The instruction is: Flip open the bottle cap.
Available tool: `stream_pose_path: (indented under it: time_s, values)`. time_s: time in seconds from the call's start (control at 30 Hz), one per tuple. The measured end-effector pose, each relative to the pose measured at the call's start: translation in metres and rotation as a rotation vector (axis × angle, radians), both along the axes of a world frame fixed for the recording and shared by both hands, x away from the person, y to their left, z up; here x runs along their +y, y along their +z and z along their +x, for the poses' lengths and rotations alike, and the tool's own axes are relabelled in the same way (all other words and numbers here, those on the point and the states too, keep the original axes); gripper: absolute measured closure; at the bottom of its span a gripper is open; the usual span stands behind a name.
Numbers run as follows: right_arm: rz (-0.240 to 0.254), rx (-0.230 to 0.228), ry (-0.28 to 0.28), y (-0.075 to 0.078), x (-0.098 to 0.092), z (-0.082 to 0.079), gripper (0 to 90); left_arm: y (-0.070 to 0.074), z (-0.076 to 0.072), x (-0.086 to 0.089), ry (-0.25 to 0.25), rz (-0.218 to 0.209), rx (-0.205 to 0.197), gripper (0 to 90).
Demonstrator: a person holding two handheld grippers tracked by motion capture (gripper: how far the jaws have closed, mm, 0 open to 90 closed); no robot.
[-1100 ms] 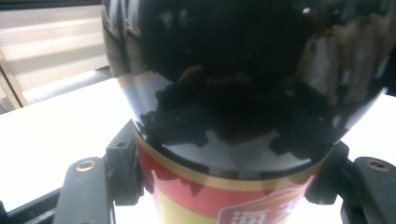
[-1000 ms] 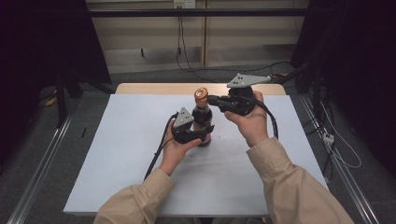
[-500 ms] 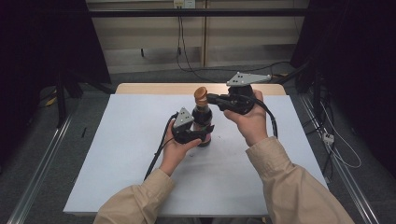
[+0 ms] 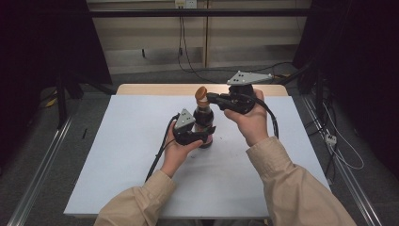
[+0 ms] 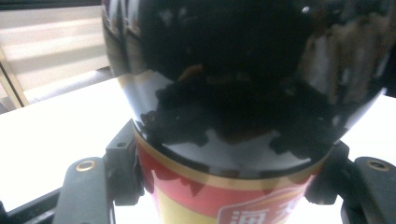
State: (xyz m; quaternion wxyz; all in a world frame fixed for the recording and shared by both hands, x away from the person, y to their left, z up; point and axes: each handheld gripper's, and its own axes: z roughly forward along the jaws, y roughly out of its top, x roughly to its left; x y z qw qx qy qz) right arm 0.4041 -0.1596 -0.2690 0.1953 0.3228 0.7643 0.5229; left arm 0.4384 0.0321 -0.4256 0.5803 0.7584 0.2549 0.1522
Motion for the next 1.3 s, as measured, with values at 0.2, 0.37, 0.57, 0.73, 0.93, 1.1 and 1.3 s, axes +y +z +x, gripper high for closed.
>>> stream_pose_path:
  time_s: [0.2,0.37,0.57,0.73,0.93,1.1,1.3]
  values:
    - [0.002,-0.004,0.000,0.0018,0.0000,-0.0003,90.0,-0.0001,-0.0007,-0.0007,0.004,-0.003,0.001,30.8]
    - [0.000,-0.008,-0.004,0.0022,0.0006,-0.0006,90.0,-0.0003,-0.0007,-0.0007,0.004,-0.005,0.001,30.7]
    - [0.011,-0.010,-0.005,0.0028,0.0005,-0.0003,90.0,-0.0004,-0.0008,-0.0010,0.006,-0.006,0.000,30.7]
    - [0.008,-0.013,-0.004,0.0042,0.0014,0.0002,90.0,-0.0003,-0.0008,-0.0008,0.002,-0.002,-0.002,30.6]
    - [0.002,-0.015,-0.006,0.0044,0.0017,0.0001,90.0,-0.0005,-0.0009,-0.0009,0.003,-0.004,-0.002,30.6]
    - [0.002,-0.015,-0.007,0.0046,0.0021,-0.0002,90.0,-0.0006,-0.0010,-0.0009,0.003,-0.004,-0.002,30.5]
    - [0.000,-0.016,-0.008,0.0045,0.0023,-0.0002,90.0,-0.0006,-0.0011,-0.0007,0.003,0.000,-0.004,30.5]
